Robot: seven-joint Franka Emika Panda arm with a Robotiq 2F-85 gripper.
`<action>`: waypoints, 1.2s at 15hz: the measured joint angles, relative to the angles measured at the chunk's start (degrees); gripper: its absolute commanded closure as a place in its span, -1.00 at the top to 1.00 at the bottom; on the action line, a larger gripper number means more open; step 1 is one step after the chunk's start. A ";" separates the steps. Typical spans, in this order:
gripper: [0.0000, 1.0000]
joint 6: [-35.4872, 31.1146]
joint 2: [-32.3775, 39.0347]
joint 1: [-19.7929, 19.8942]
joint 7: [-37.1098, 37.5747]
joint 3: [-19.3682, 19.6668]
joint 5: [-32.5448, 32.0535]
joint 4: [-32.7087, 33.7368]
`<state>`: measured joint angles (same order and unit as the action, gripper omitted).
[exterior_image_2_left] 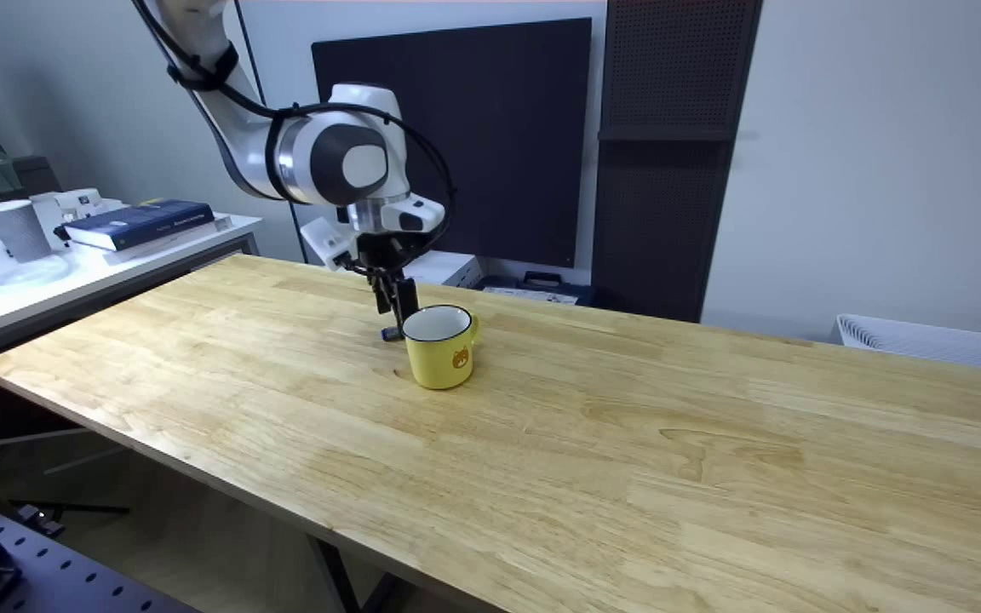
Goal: Pick up the pen from the table and put it in the yellow cup.
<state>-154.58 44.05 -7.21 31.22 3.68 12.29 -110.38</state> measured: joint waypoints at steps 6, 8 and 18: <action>-0.22 -0.02 2.80 -0.42 0.23 1.23 0.00 2.79; -0.50 -0.02 3.54 -0.49 0.25 1.49 0.00 3.60; -0.89 -0.02 3.54 -2.88 0.15 1.61 -0.04 5.63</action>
<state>-154.60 47.59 -10.09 31.37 5.30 12.25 -104.74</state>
